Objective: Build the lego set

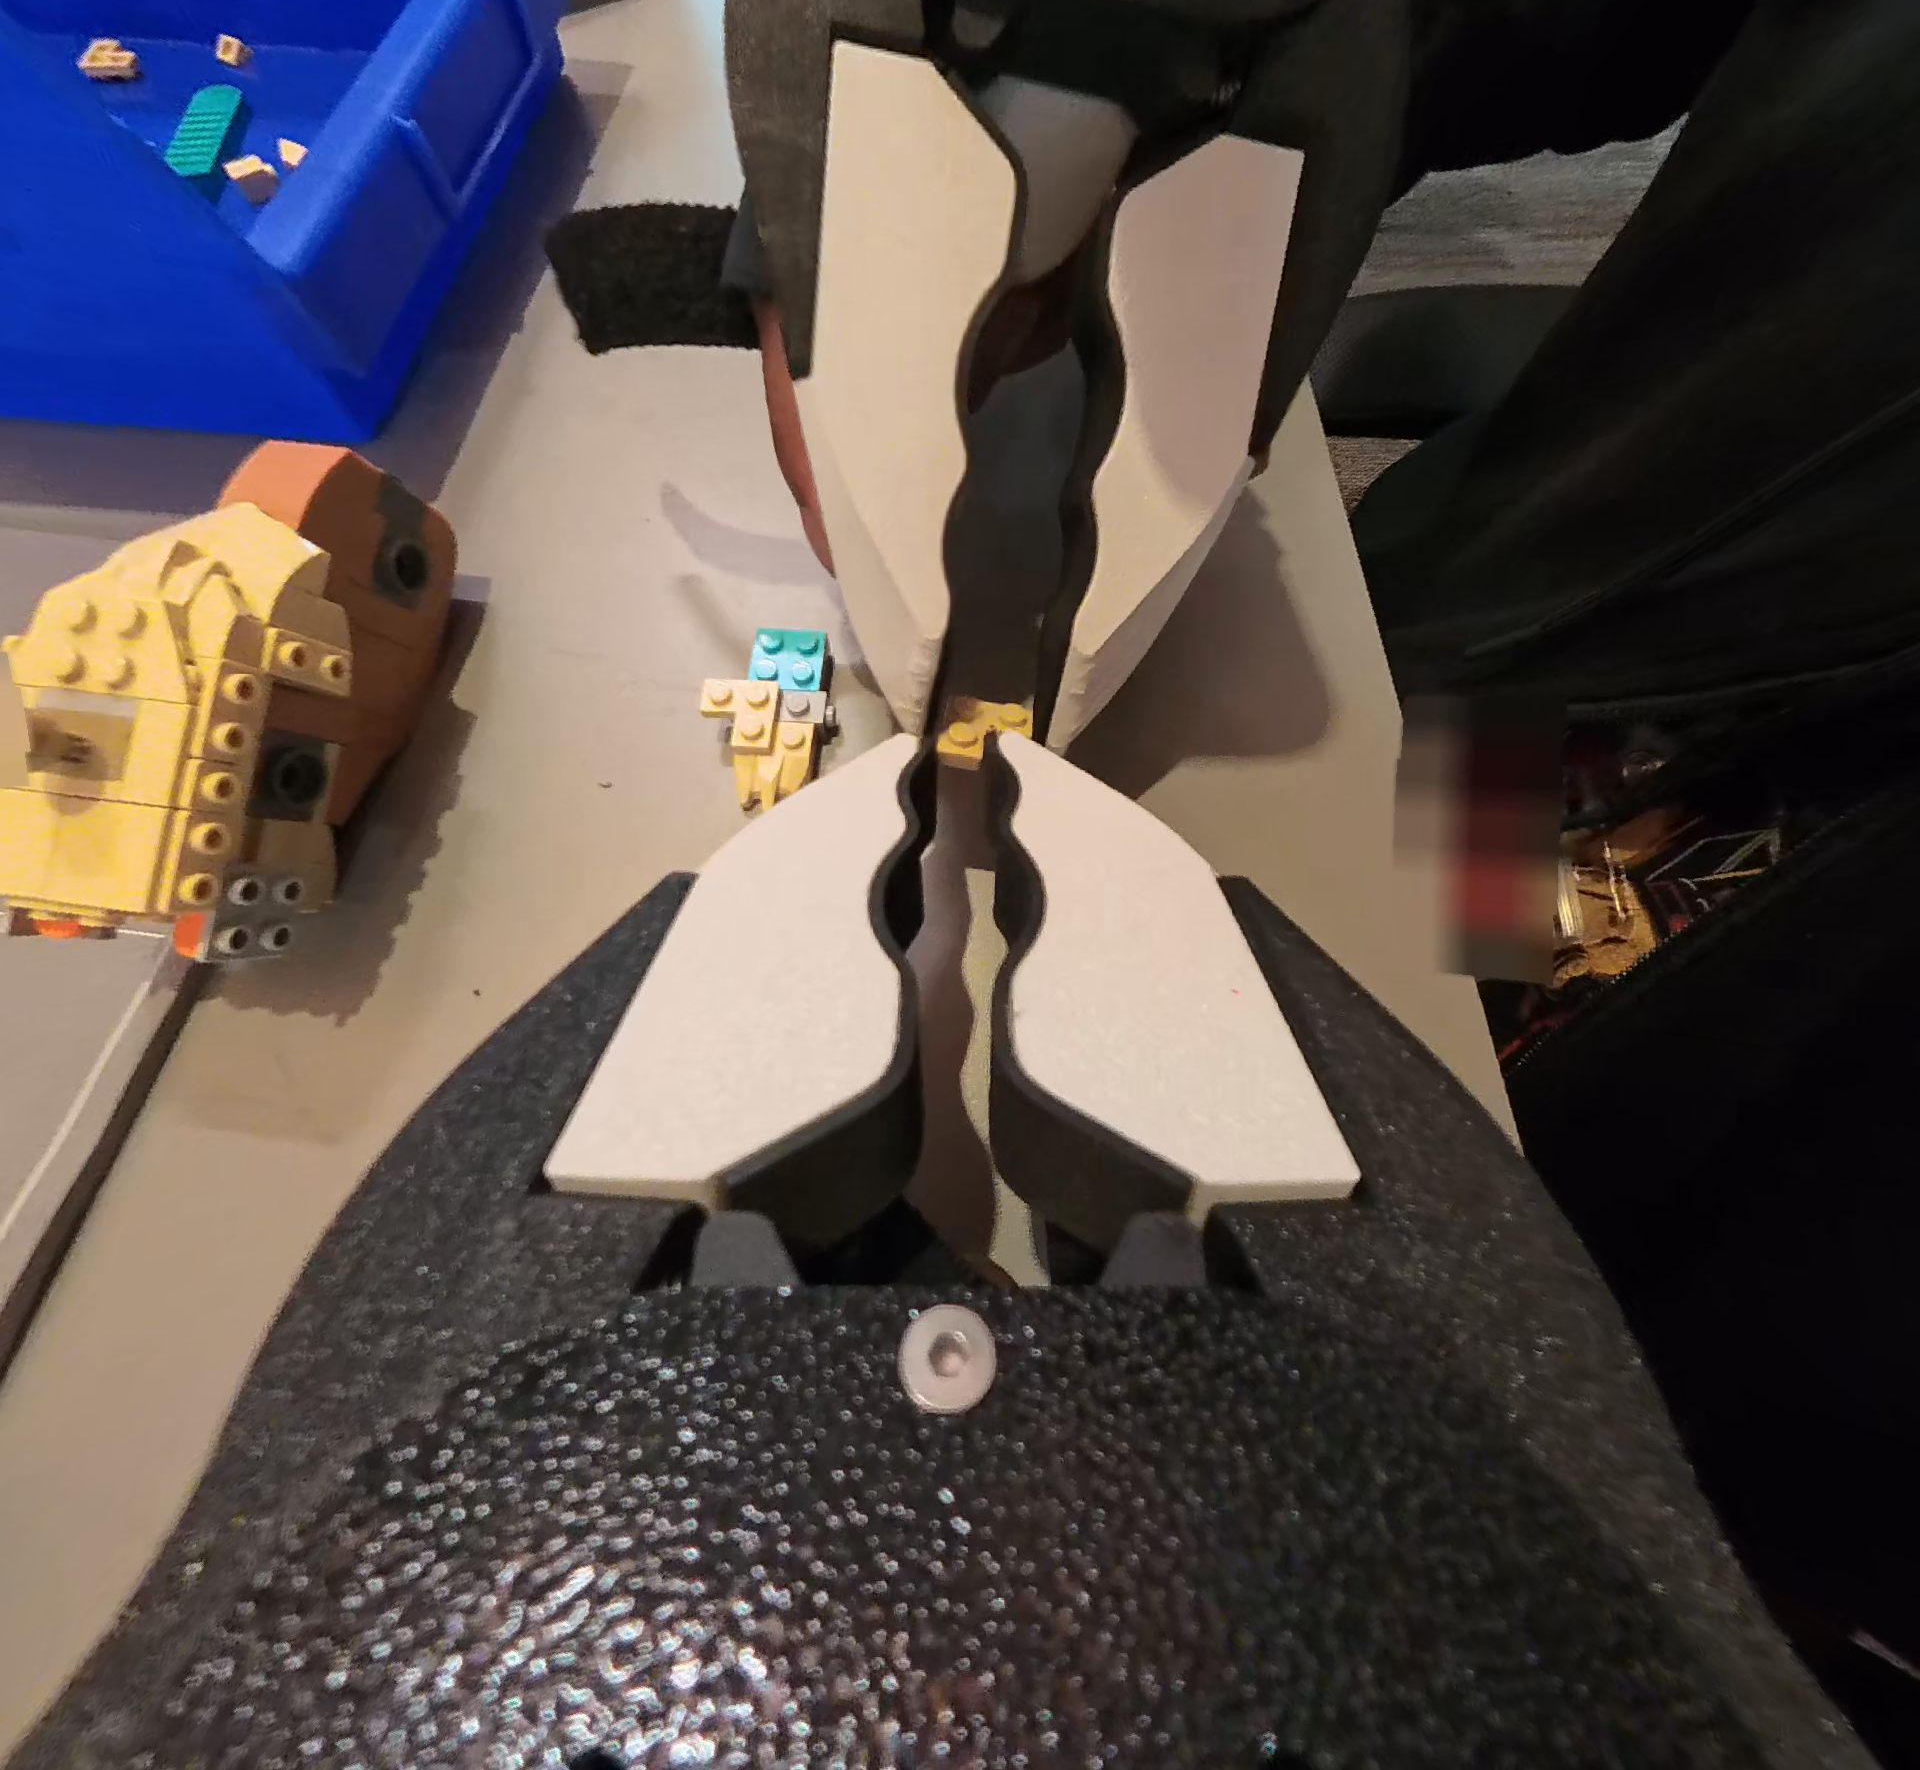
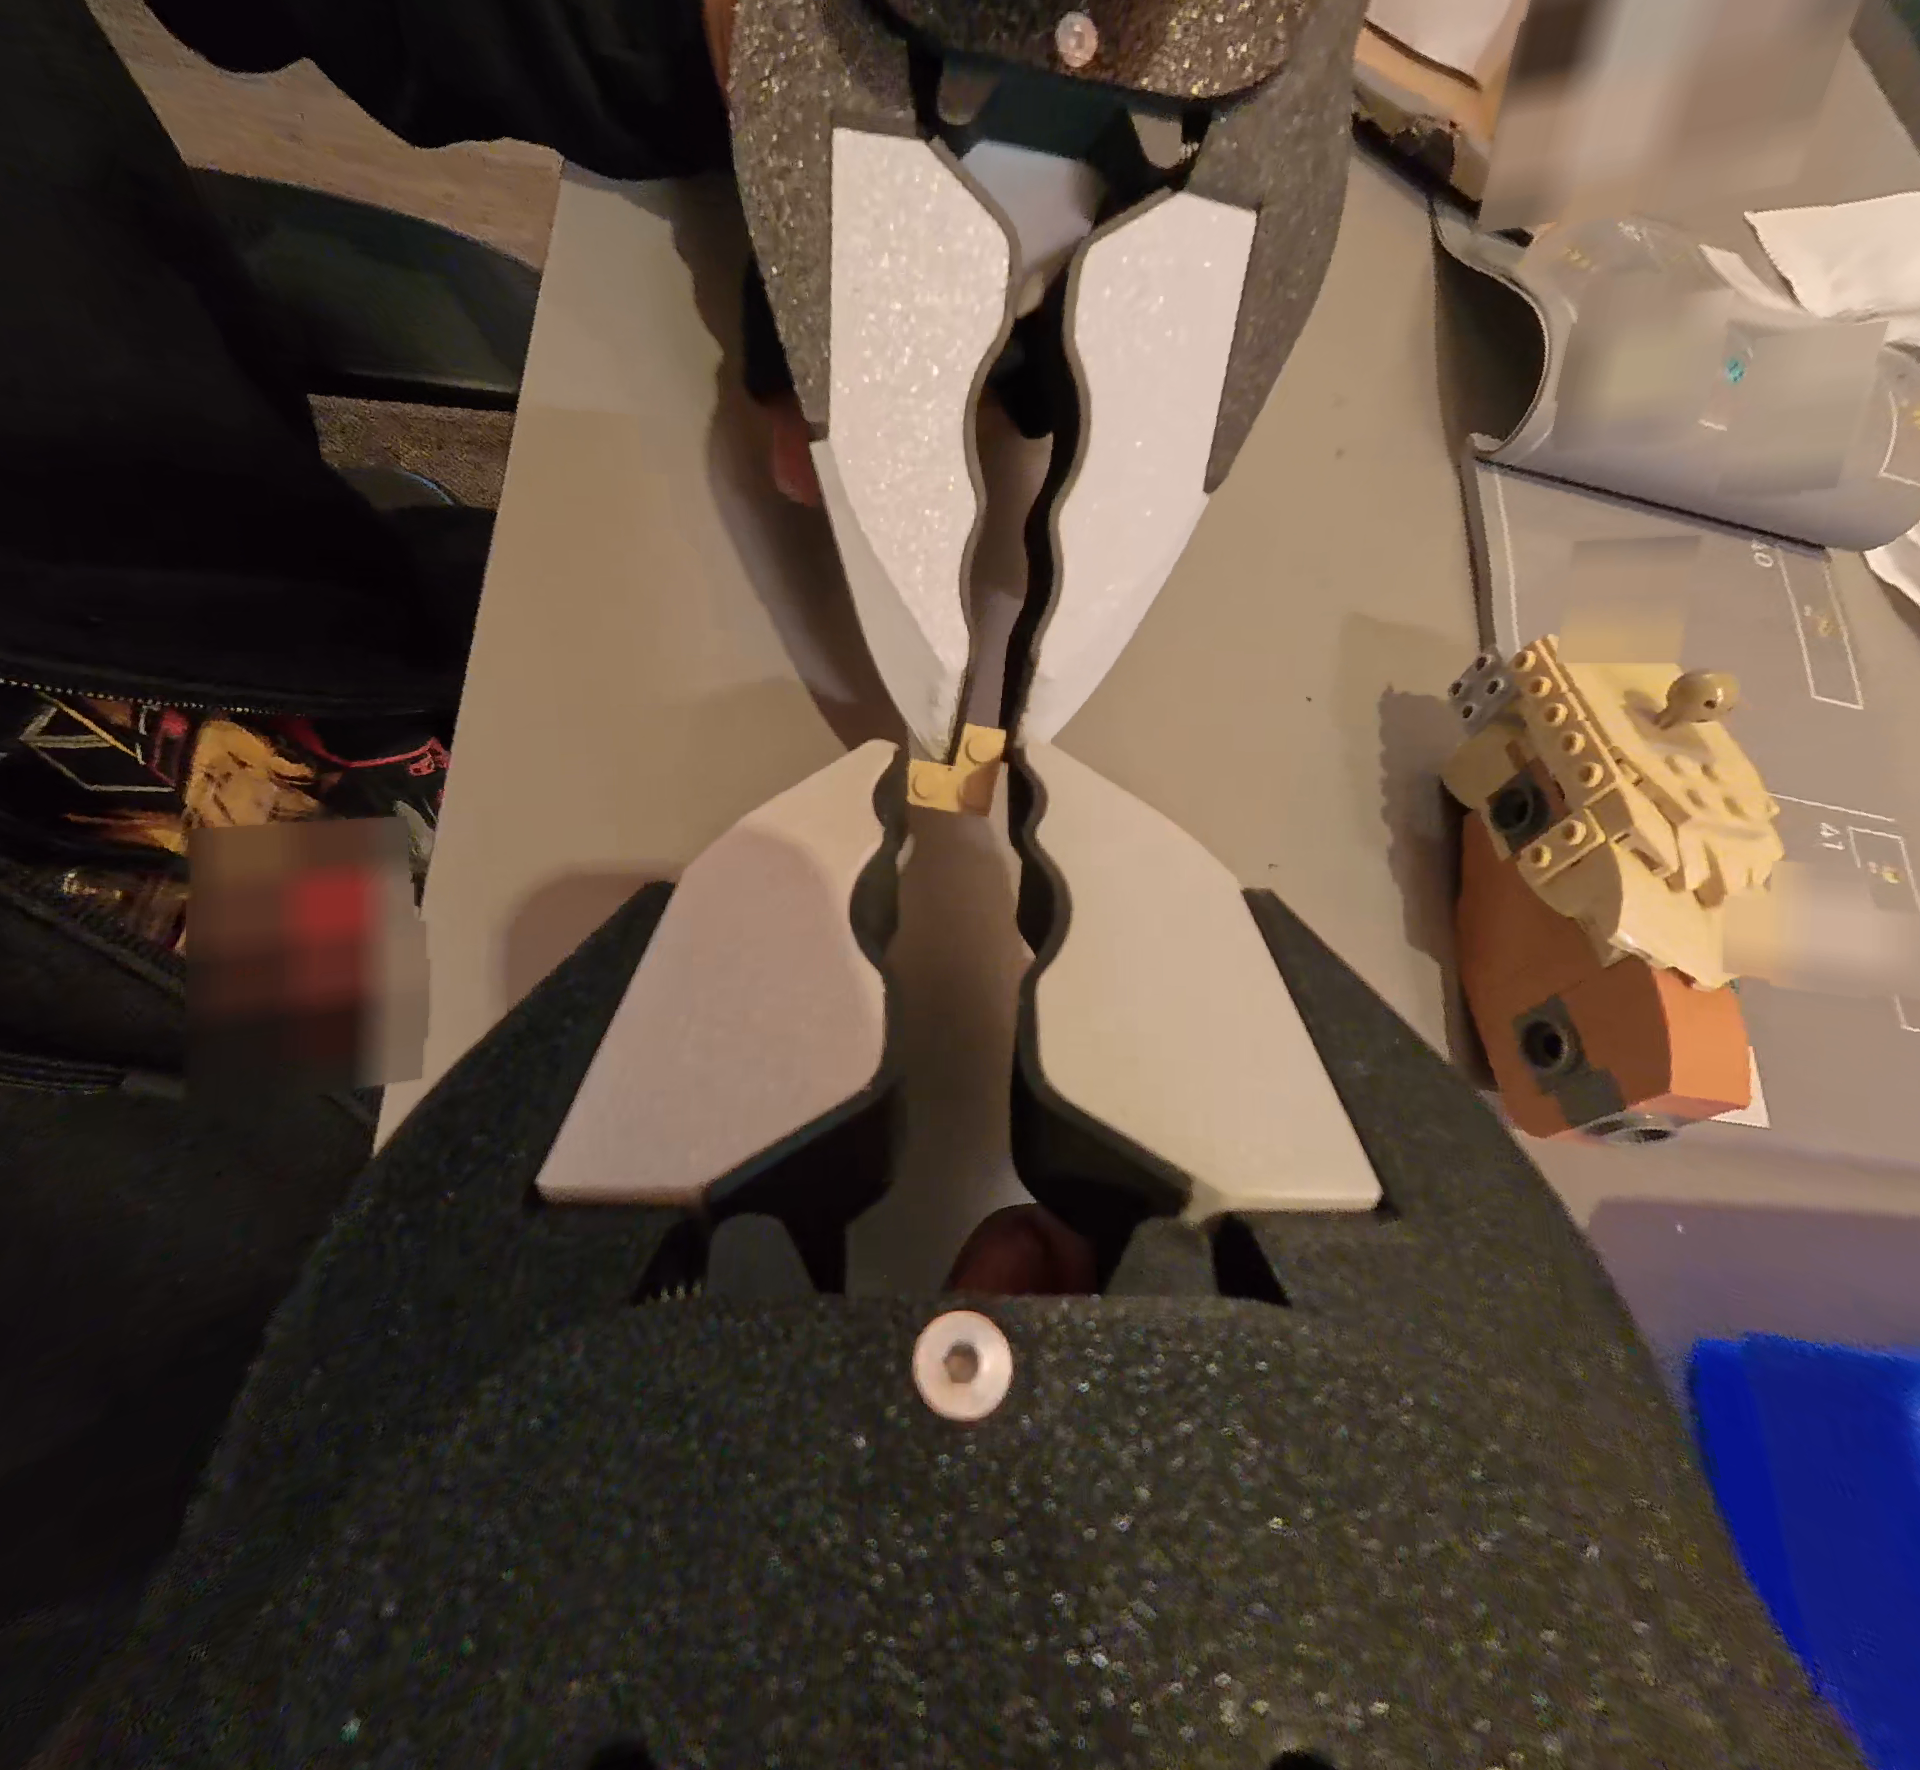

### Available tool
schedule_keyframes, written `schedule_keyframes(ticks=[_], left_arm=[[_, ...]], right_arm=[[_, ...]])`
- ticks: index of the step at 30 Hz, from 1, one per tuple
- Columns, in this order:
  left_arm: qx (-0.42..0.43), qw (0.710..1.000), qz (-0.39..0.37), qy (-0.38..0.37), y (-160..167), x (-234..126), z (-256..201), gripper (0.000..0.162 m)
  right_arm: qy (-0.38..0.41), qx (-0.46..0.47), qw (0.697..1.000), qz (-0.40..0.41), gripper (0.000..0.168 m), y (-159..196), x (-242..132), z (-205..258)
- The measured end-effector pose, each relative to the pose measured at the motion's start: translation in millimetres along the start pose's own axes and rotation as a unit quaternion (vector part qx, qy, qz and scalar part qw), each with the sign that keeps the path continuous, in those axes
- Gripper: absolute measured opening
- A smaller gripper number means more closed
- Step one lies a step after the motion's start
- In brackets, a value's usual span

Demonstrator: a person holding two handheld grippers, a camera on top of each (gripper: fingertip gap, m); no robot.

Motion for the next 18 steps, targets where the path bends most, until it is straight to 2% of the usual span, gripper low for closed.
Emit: schedule_keyframes(ticks=[5, 11, 18], left_arm=[[-0.018, 1.000, -0.015, -0.014, -3.3, -3.0, 6.5, 0.007], [0.000, 0.999, -0.036, -0.021, -9.3, -4.6, 6.6, 0.007], [0.007, 0.999, -0.031, -0.021, -9.5, -2.1, 5.2, 0.007]], right_arm=[[0.021, 0.026, 0.999, -0.004, 0.019, 1.6, -4.2, -5.0], [0.021, 0.066, 0.997, -0.024, 0.018, 3.6, -6.2, -7.3], [0.021, 0.055, 0.998, -0.027, 0.016, 4.4, -8.2, -5.8]])
Point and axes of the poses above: each gripper's, where its closed fingertips meet, x out along the fingers, y out of its underside, z = x × y across the jaws, the point moved 1 cm from there along -x, back along the fingers
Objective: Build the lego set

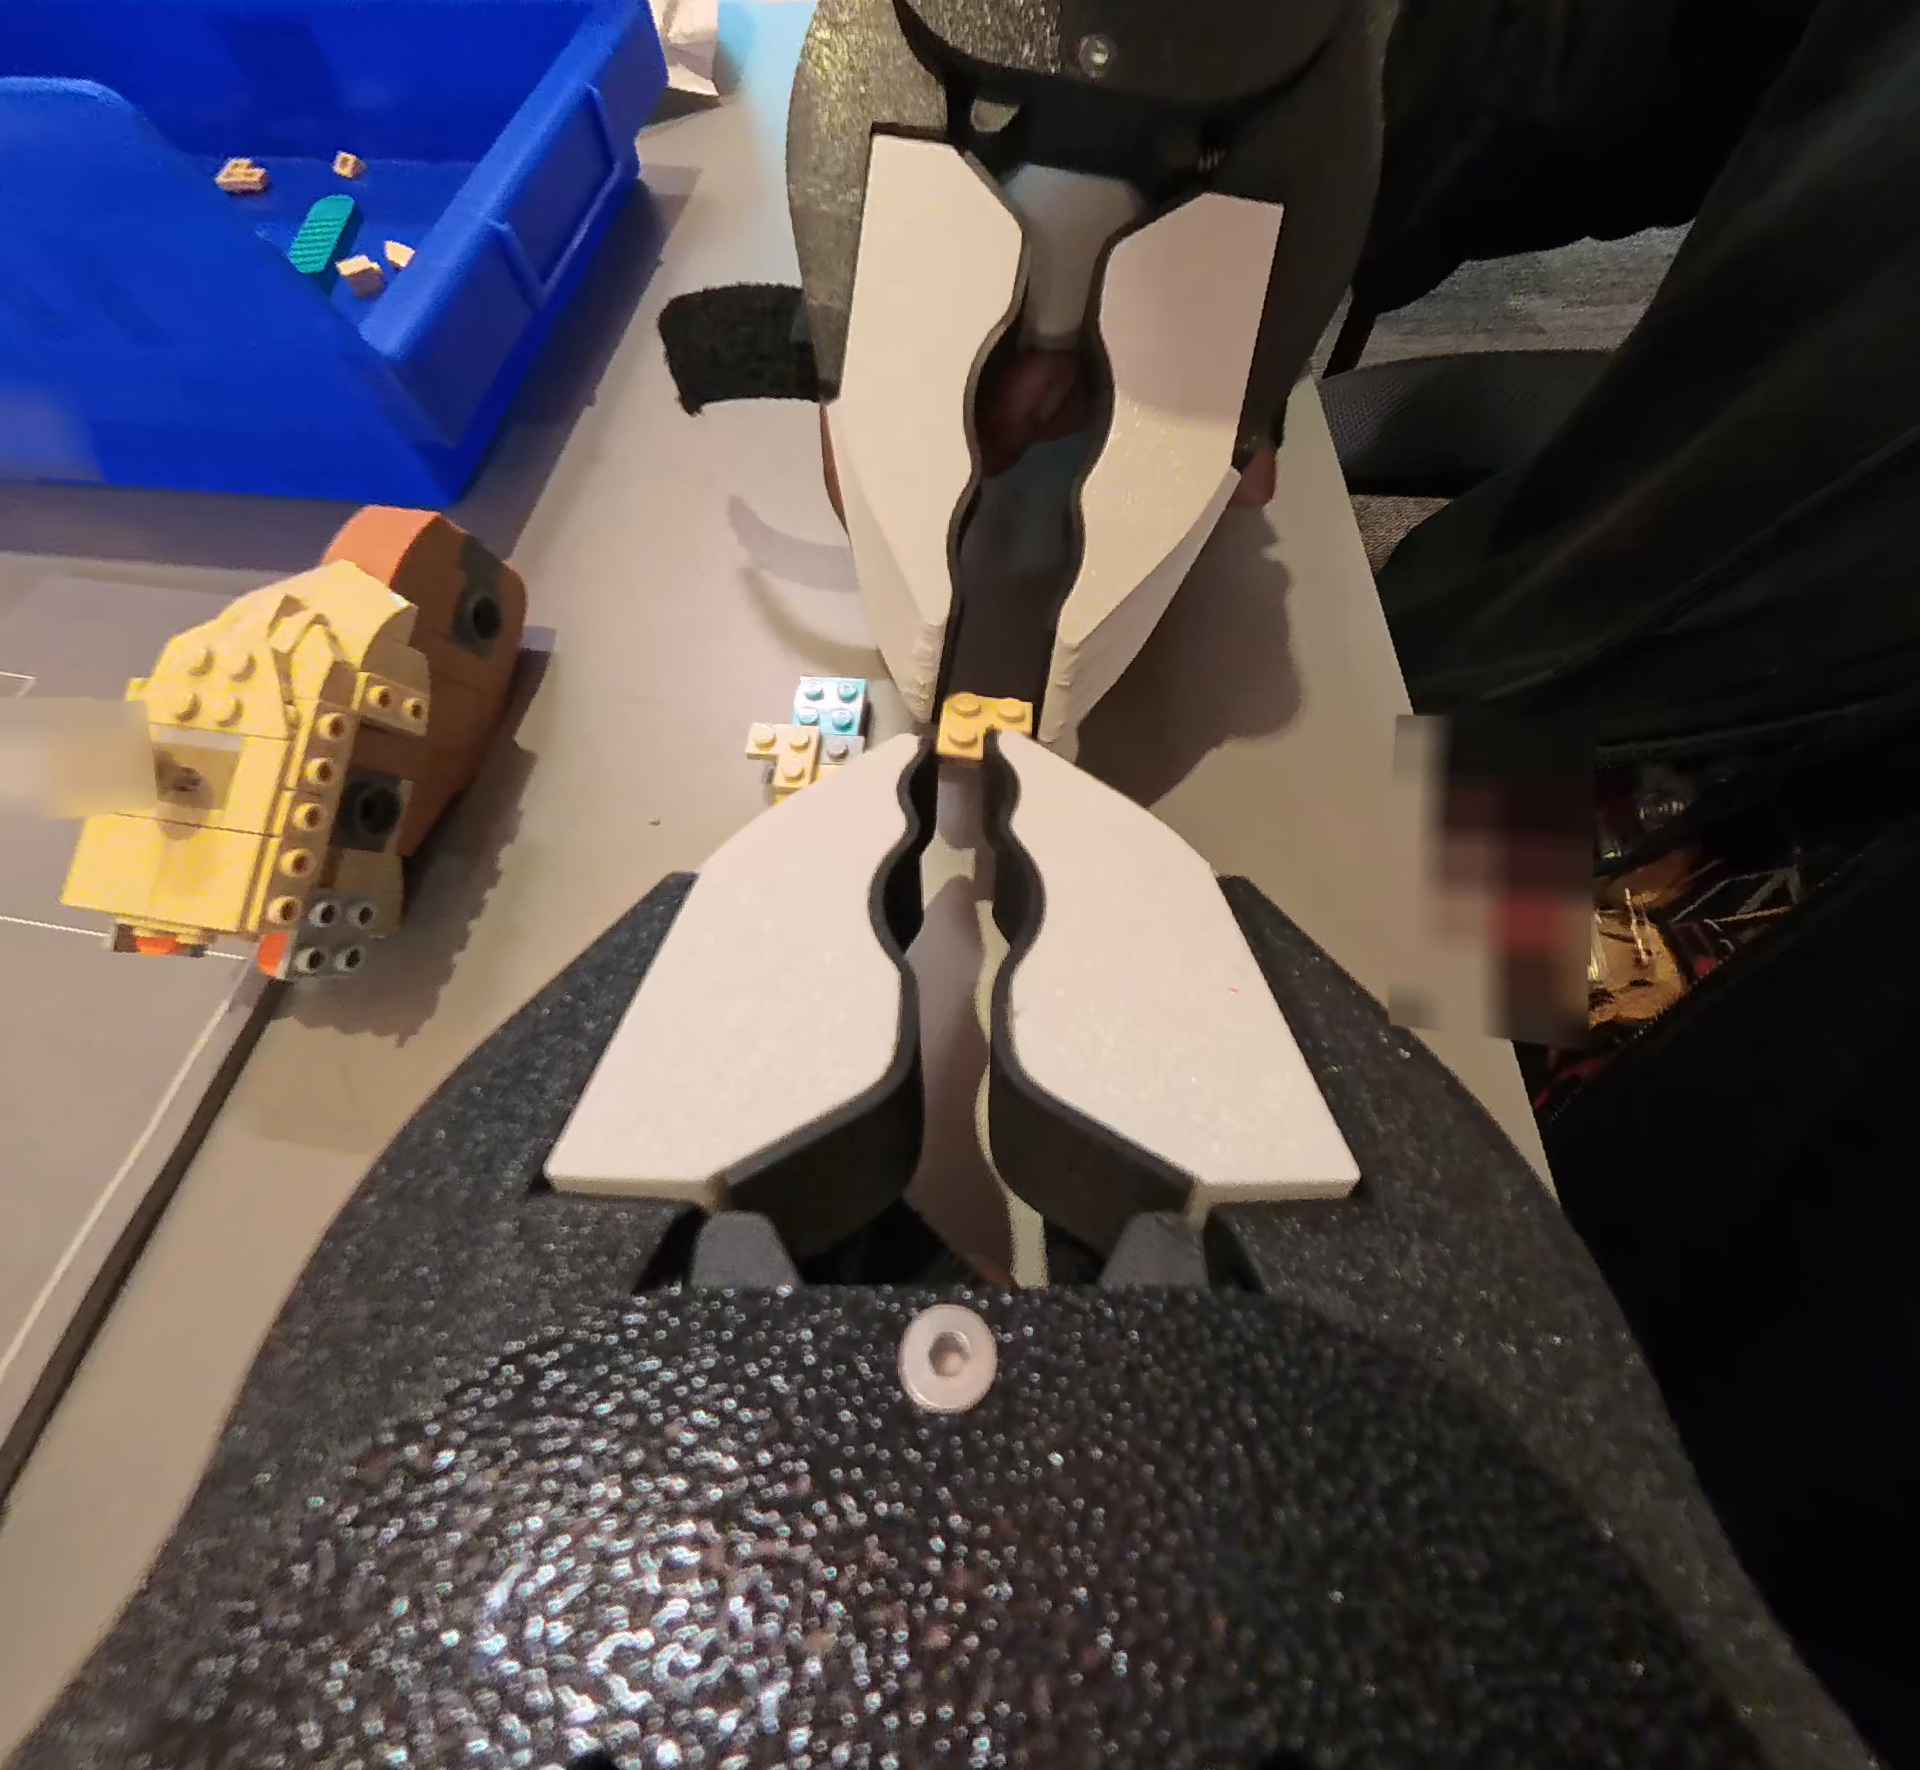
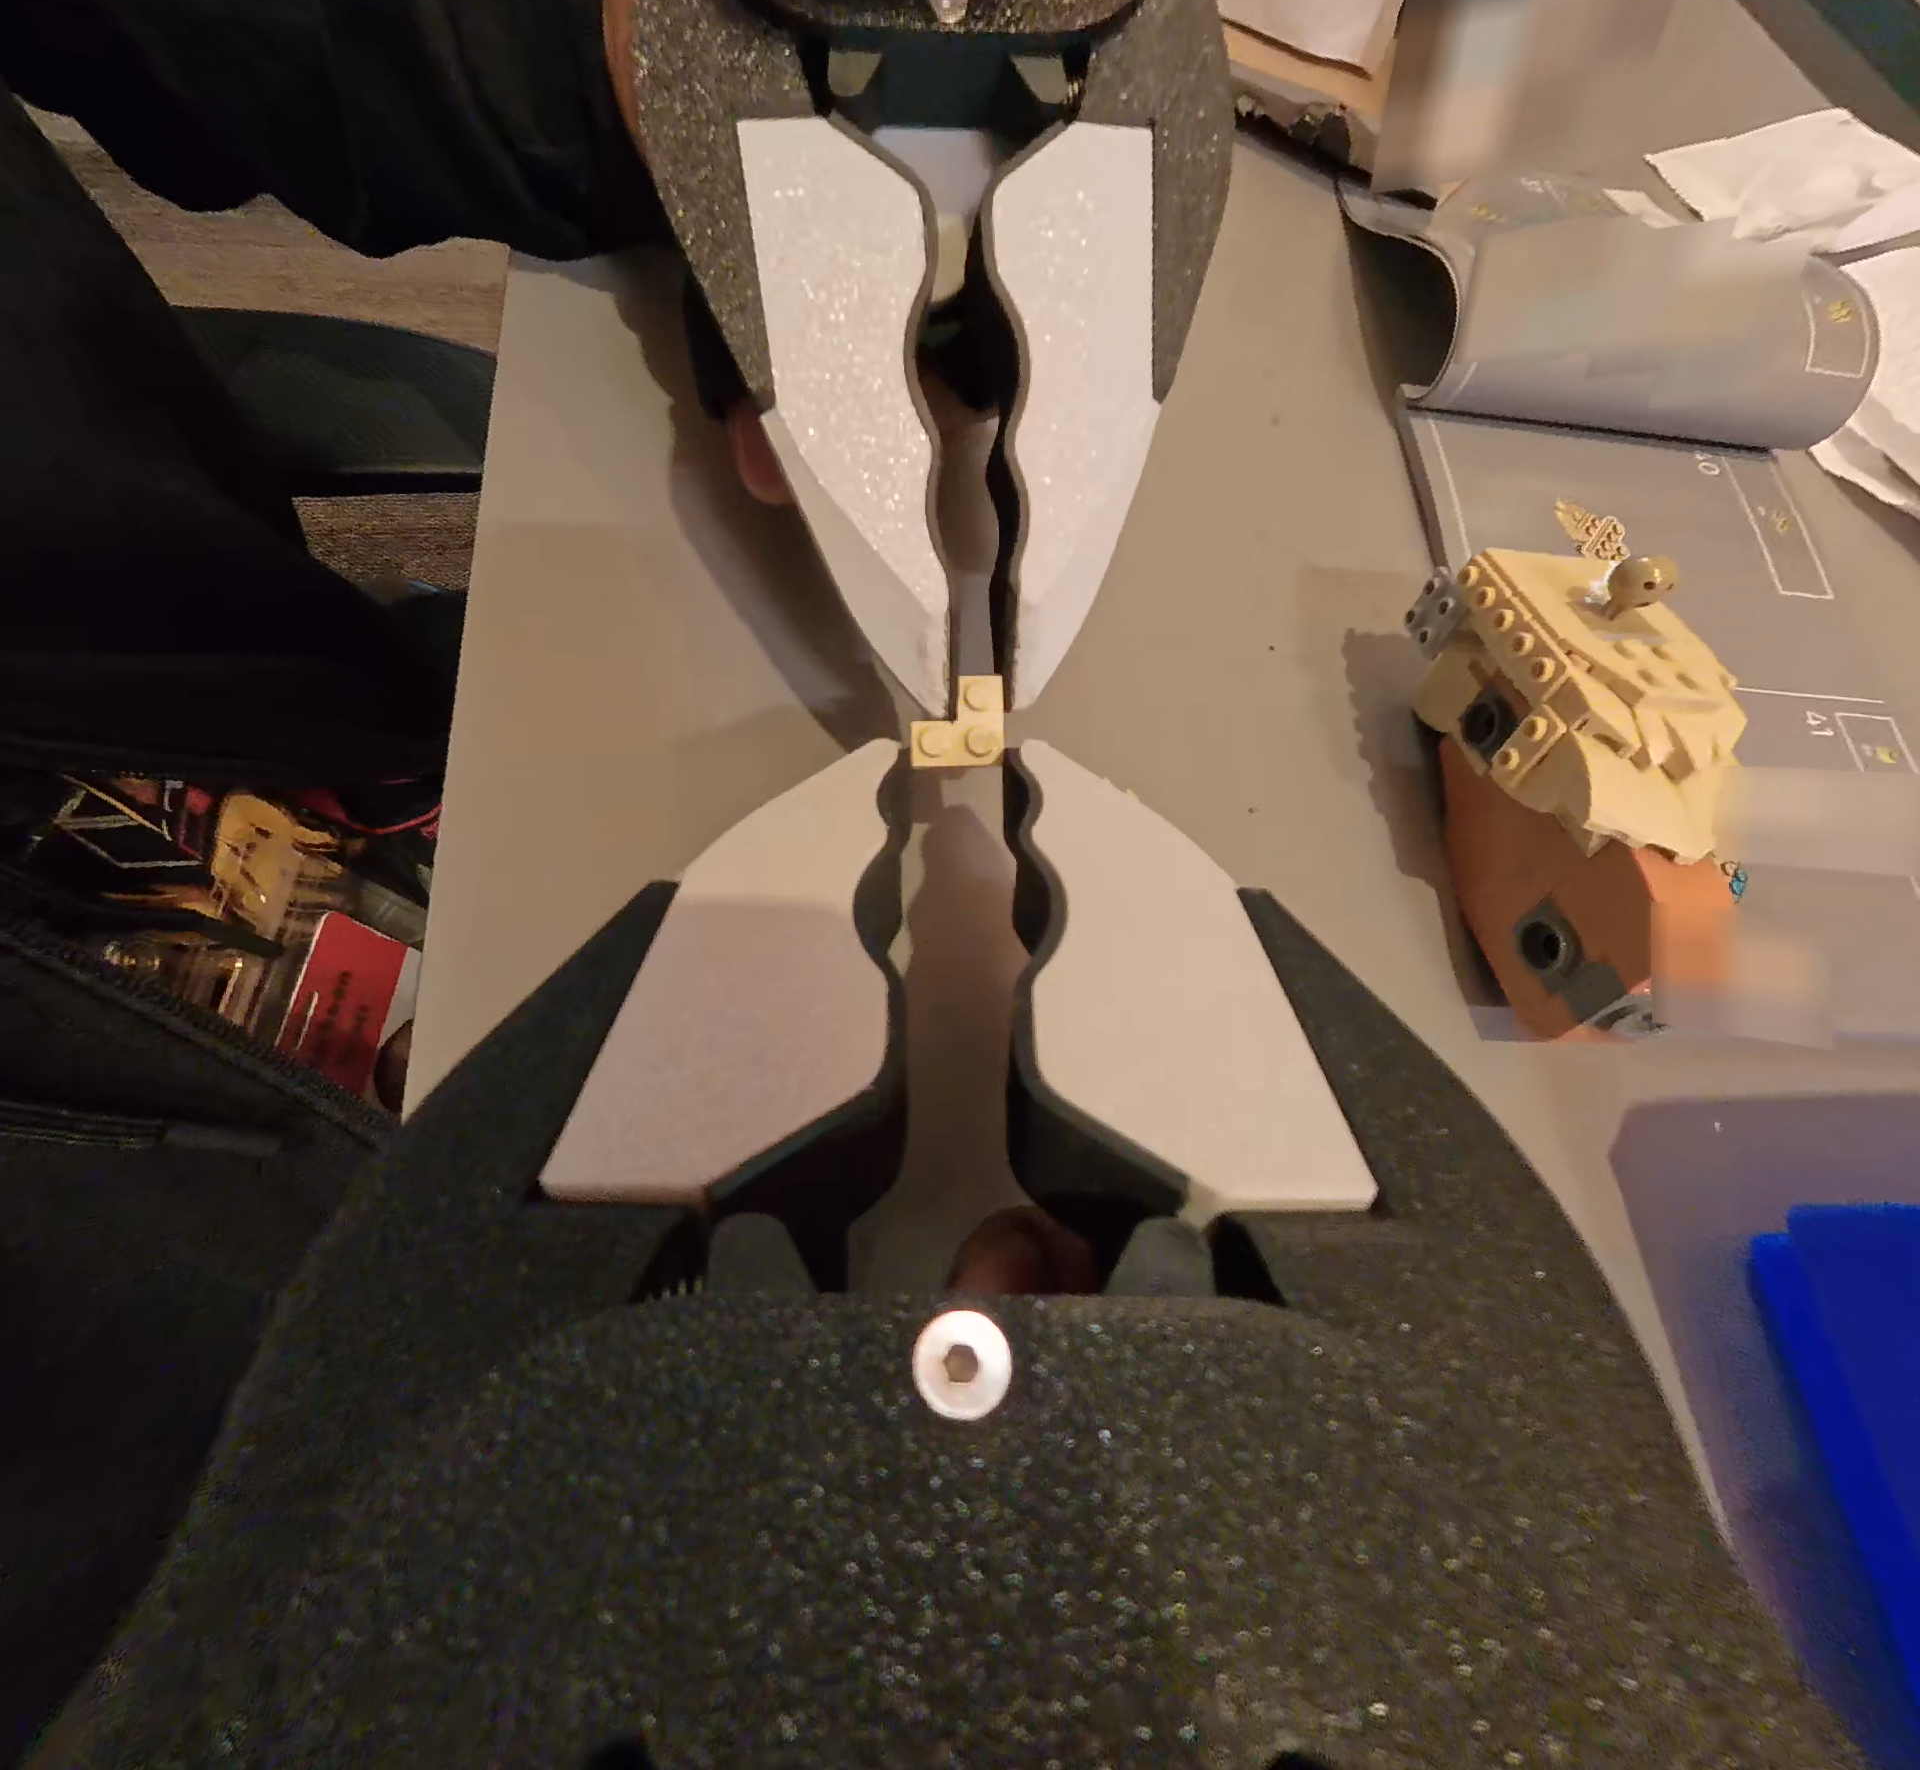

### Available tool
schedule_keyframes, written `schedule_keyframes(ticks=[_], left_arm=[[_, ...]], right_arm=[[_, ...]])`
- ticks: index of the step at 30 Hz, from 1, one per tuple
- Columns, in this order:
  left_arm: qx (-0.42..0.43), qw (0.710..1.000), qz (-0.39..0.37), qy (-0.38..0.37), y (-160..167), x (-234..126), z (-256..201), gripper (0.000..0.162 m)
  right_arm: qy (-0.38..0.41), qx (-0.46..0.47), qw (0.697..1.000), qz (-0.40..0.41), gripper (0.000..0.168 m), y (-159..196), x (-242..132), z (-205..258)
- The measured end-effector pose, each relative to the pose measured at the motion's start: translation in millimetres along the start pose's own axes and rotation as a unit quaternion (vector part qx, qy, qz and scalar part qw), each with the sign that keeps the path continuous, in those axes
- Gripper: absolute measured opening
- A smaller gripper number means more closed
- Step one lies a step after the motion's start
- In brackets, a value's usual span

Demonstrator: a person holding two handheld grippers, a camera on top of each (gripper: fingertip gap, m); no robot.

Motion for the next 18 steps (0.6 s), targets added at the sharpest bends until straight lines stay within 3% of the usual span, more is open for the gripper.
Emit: schedule_keyframes(ticks=[2, 4, 7, 15, 18], left_arm=[[0.002, 1.000, 0.009, -0.006, 1.7, 2.1, 1.0, 0.009], [0.006, 0.999, 0.027, -0.047, 6.7, 3.0, 13.6, 0.026], [0.007, 0.996, 0.067, -0.066, 18.4, 5.6, 27.4, 0.030], [-0.010, 0.991, 0.130, -0.005, 28.2, 25.1, 31.7, 0.028], [-0.017, 0.991, 0.134, 0.014, 27.5, 28.3, 30.0, 0.016]], right_arm=[[0.000, -0.001, 1.000, 0.003, 0.016, 2.2, -1.2, -0.9], [0.007, -0.003, 1.000, 0.007, 0.016, 4.7, -4.7, -5.6], [0.018, -0.004, 1.000, 0.016, 0.016, 9.7, -12.7, -13.9], [0.035, -0.008, 0.999, 0.027, 0.016, 19.9, -24.2, -24.4], [0.033, -0.005, 0.999, 0.024, 0.016, 22.4, -24.5, -24.5]])
Point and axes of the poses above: each gripper's, where its closed fingertips meet, x out along the fingers, y out of its underside, z = x × y across the jaws, the point moved 1 cm from there along -x, back along the fingers
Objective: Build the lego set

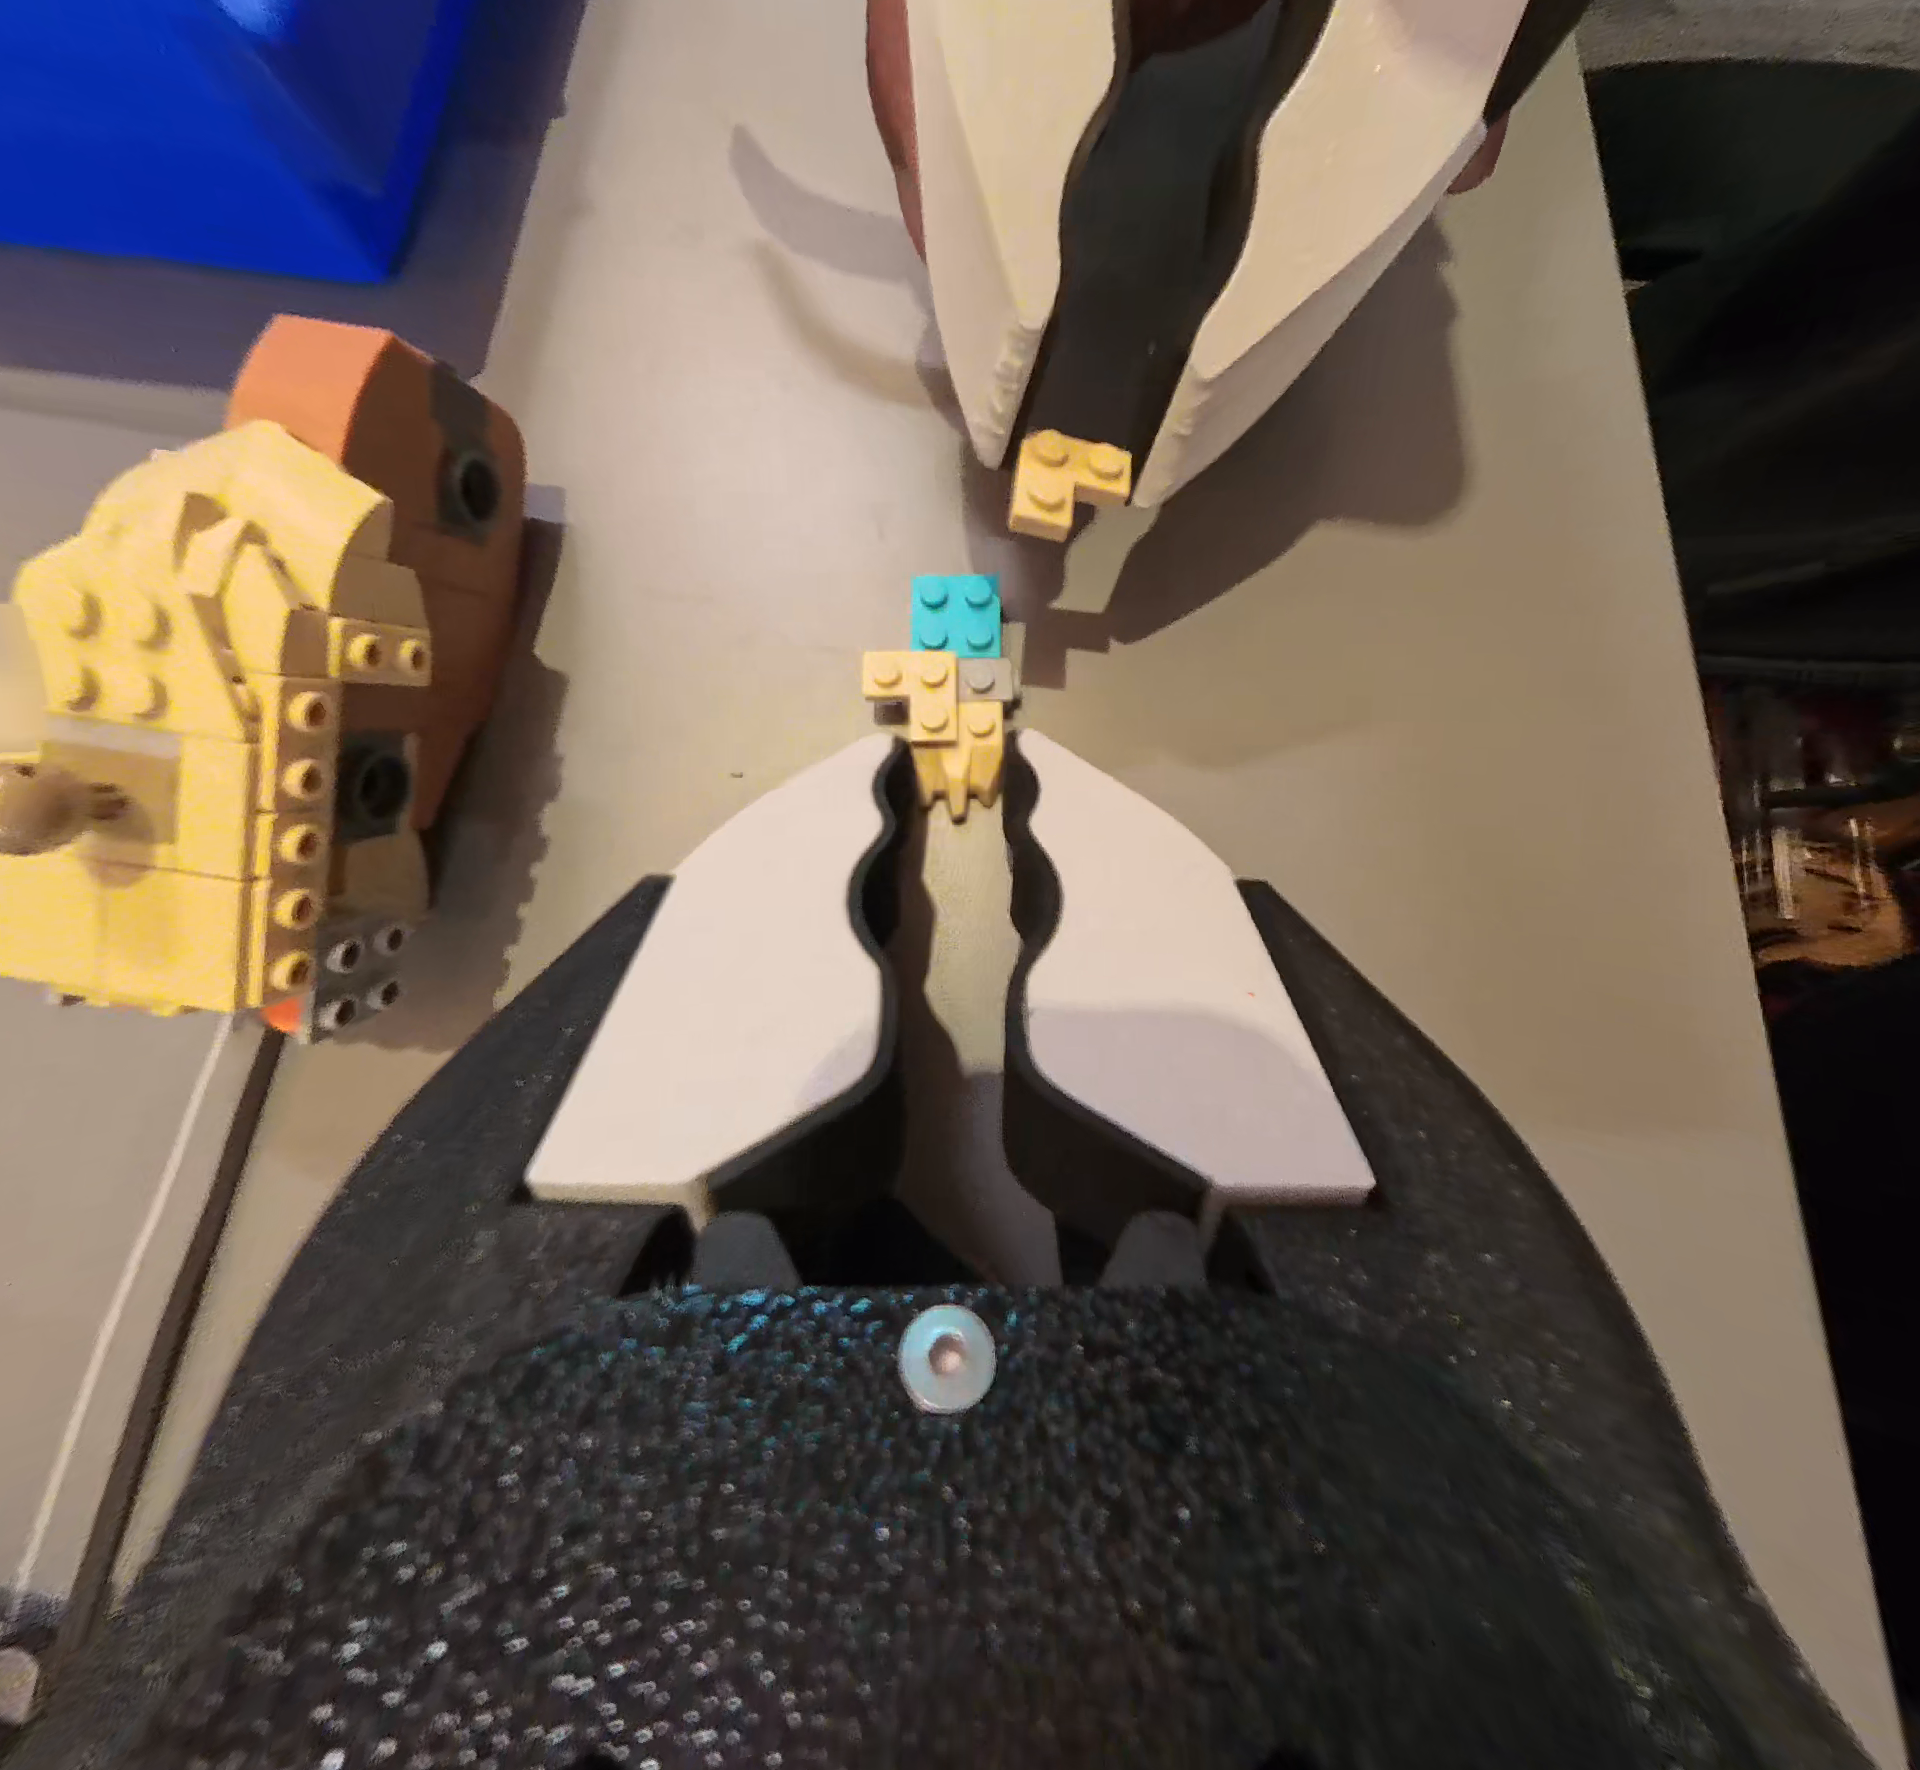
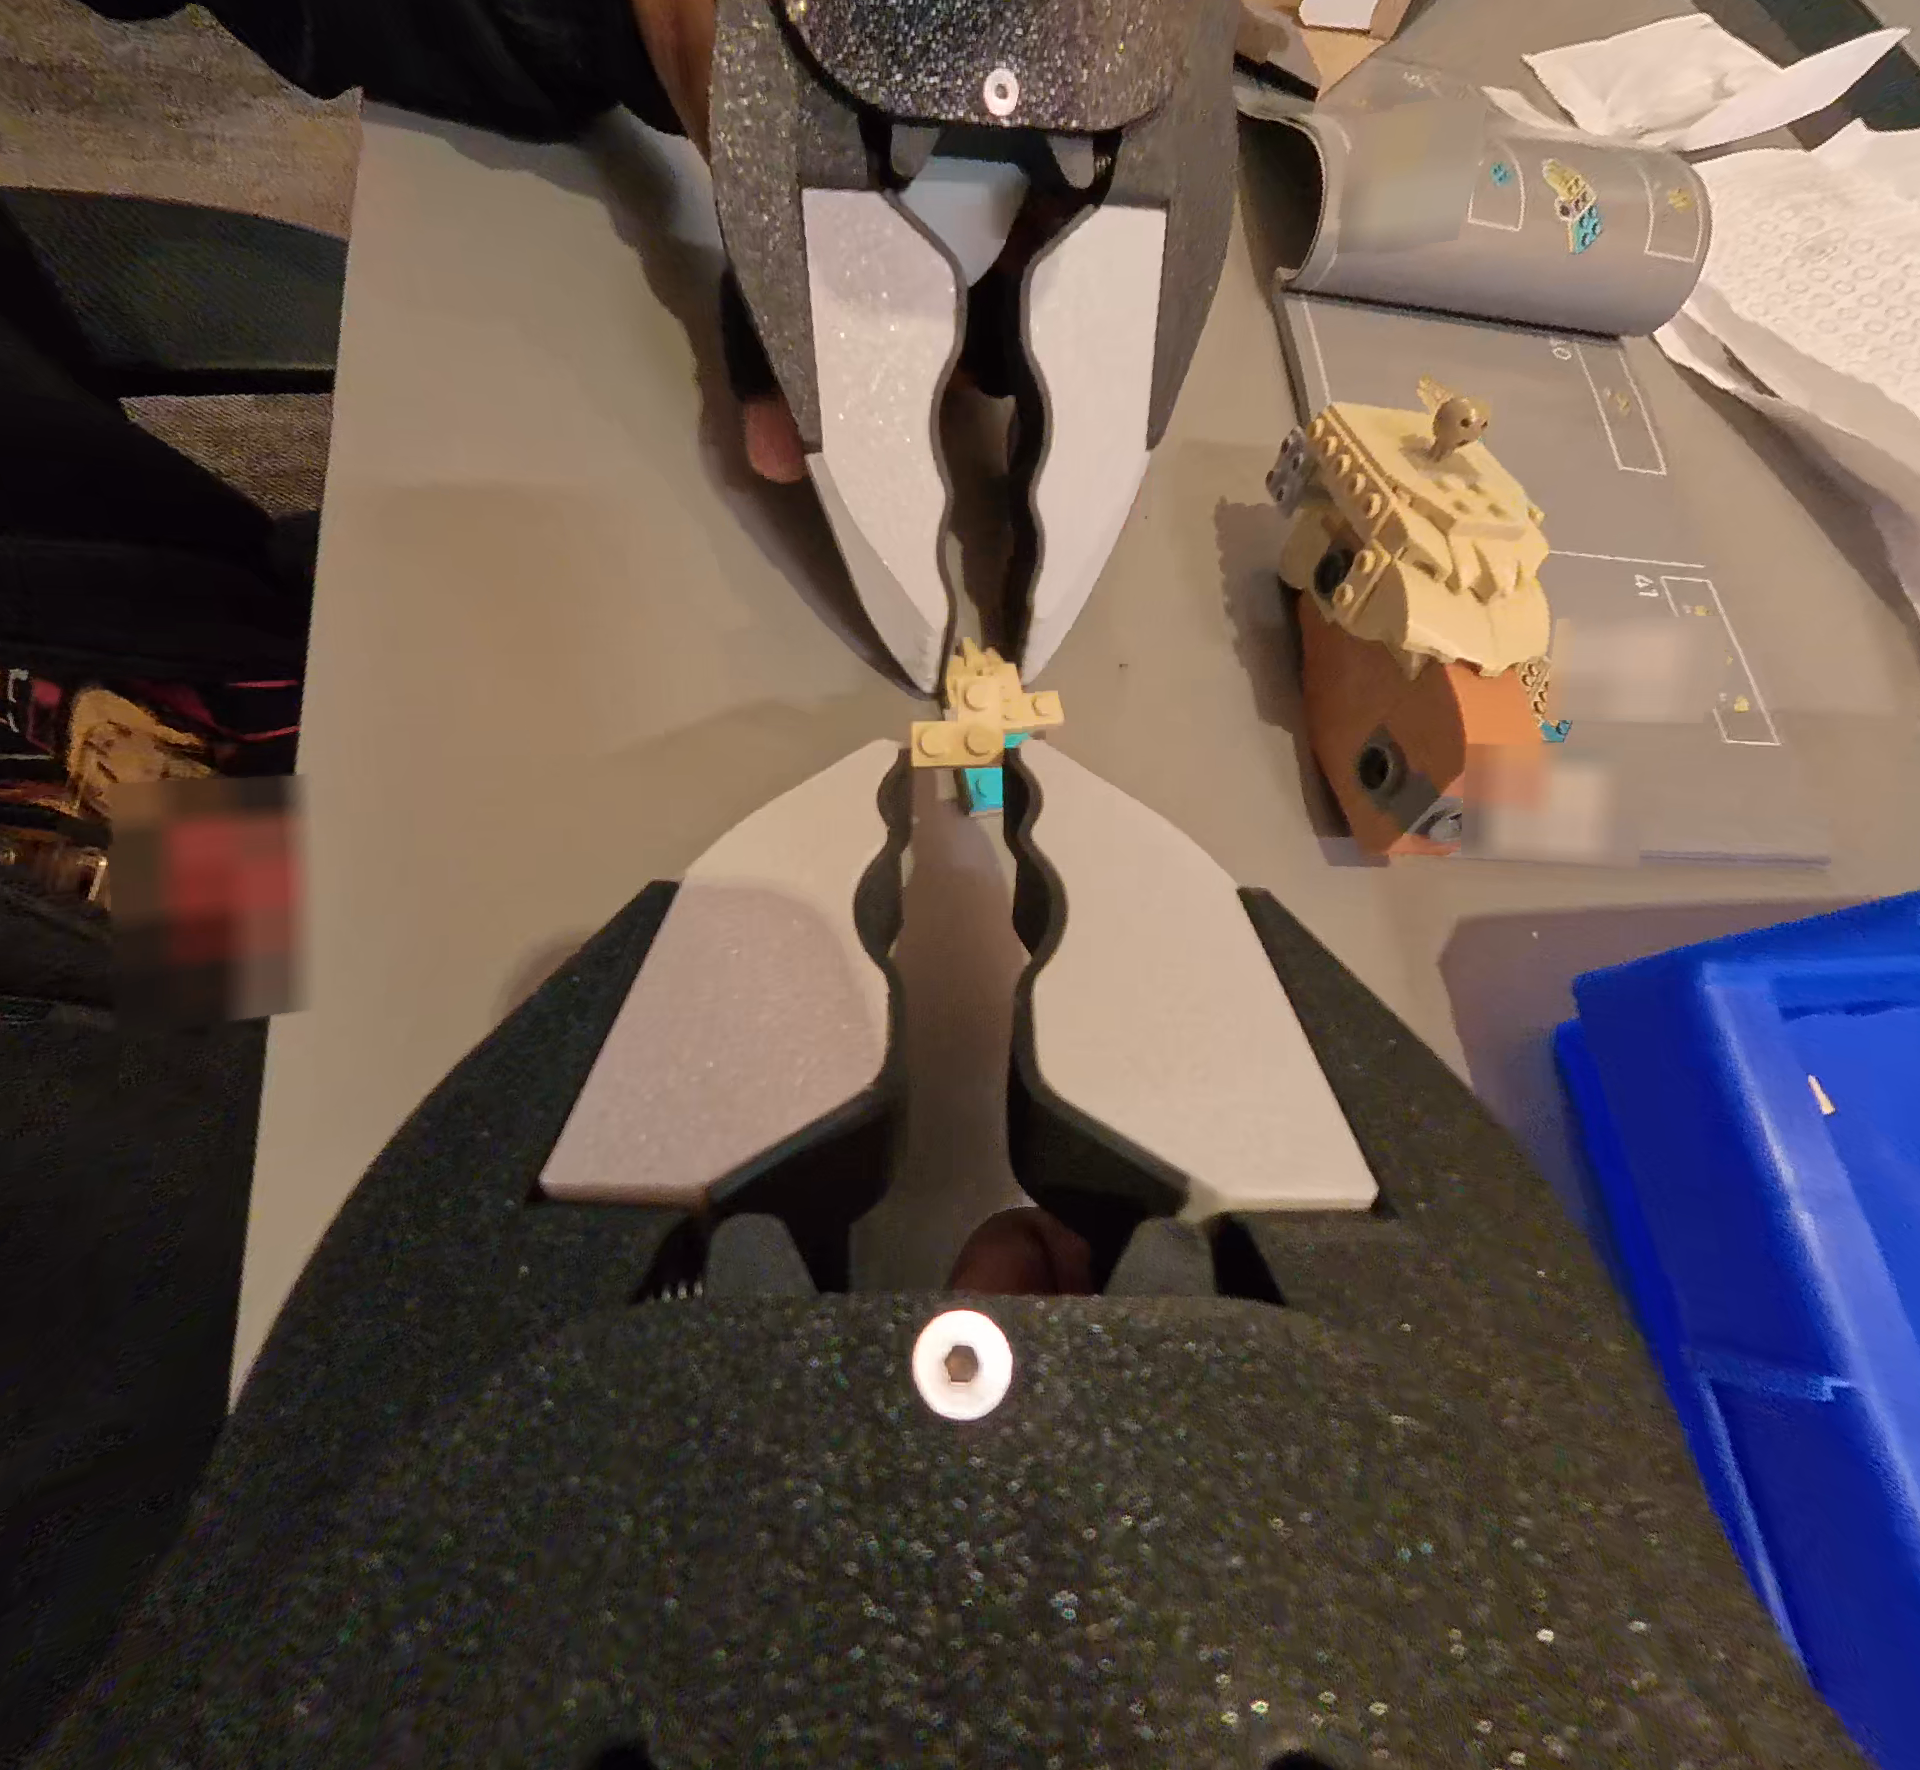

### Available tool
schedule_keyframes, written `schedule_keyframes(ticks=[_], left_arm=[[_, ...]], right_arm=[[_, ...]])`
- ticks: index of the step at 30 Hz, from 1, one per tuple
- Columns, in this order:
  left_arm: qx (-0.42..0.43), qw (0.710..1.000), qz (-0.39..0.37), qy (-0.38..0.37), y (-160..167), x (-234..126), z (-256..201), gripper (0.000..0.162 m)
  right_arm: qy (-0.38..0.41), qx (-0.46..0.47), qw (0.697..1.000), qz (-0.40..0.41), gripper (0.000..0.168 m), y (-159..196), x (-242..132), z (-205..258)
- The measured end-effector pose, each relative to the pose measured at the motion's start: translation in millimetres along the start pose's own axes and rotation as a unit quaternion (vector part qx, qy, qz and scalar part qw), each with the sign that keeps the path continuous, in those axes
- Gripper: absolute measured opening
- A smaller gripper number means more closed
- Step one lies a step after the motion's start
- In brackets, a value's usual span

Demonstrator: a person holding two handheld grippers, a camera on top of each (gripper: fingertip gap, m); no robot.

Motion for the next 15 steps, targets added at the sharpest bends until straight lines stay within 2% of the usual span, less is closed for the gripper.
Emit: schedule_keyframes(ticks=[11, 15], left_arm=[[0.008, 1.000, -0.020, -0.021, -9.1, 2.4, 2.0, 0.016], [-0.007, 0.999, -0.035, -0.003, -14.1, 1.6, -1.9, 0.016]], right_arm=[[-0.014, -0.030, 0.998, 0.048, 0.016, 4.9, 5.2, -2.9], [-0.022, -0.045, 0.996, 0.079, 0.016, 7.3, 10.2, -3.6]])
Point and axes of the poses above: each gripper's, where its closed fingertips meet, x out along the fingers, y out of its underside, z = x × y across the jaws, the point moved 1 cm from there along -x, back along the fingers
